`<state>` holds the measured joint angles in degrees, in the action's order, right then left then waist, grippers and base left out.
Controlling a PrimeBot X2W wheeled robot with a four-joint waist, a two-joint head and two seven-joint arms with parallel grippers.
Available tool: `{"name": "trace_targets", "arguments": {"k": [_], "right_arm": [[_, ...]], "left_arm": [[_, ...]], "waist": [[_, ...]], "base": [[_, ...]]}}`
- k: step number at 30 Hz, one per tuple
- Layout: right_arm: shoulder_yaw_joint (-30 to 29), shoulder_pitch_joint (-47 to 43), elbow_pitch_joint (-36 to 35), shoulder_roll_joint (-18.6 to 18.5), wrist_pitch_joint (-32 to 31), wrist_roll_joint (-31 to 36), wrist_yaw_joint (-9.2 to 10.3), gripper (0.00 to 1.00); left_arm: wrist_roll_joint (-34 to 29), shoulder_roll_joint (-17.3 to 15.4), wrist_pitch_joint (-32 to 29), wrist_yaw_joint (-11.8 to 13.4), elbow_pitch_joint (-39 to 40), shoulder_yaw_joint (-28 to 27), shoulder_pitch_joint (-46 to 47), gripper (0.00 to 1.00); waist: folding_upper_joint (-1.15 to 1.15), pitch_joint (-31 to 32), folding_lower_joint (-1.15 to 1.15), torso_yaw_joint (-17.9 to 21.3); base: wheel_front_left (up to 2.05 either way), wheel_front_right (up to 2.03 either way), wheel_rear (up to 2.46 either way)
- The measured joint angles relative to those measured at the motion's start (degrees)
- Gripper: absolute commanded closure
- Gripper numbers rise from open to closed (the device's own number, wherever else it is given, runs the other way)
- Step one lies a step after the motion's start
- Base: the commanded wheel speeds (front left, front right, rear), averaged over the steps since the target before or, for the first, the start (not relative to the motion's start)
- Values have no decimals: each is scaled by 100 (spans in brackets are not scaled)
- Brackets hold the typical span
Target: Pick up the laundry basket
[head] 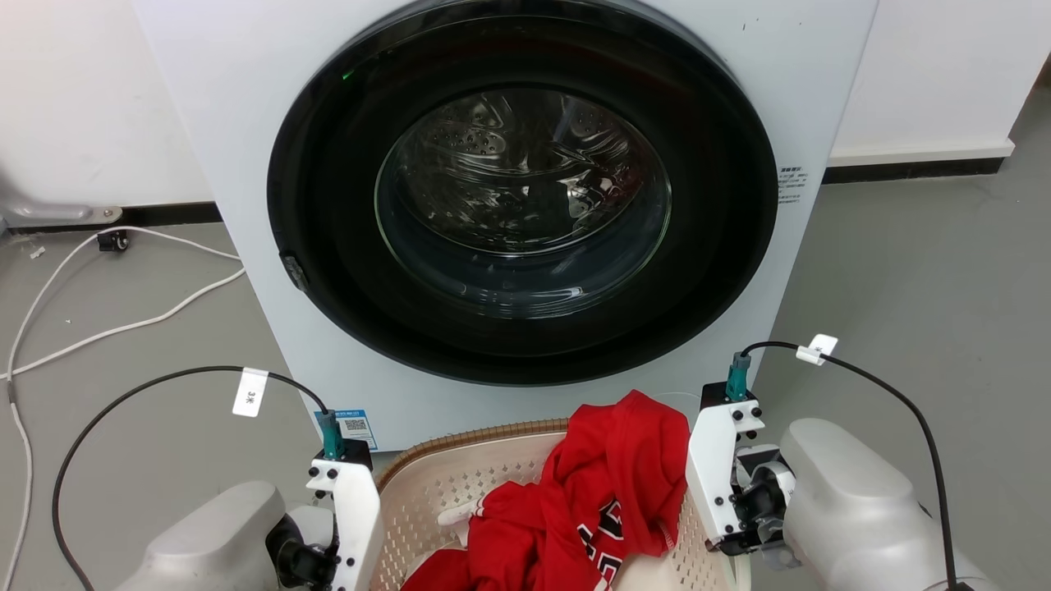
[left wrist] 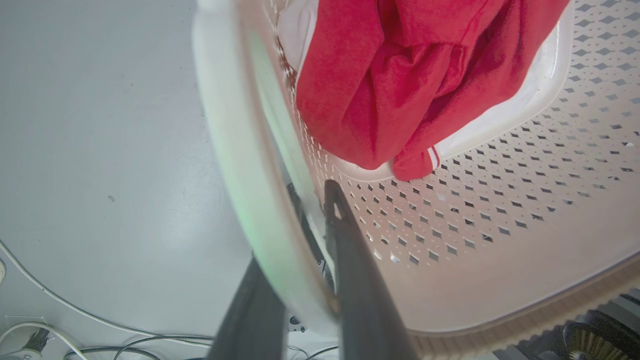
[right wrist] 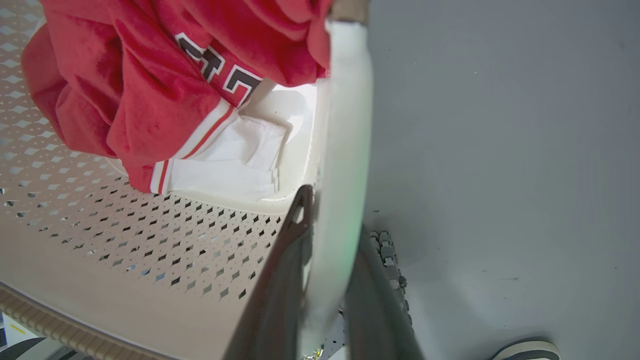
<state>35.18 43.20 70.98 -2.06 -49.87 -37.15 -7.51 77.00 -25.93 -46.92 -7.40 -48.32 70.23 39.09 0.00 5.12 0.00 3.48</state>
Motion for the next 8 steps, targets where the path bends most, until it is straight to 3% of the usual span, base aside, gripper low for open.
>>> {"name": "trace_targets", "arguments": {"k": [8], "right_arm": [[75,21,68,0,-53,-55,0,100]], "left_arm": [[41,26,-71,0,-44,11,16,100]], "waist": [[0,0,0,5]], "base": [[0,0,0]]}}
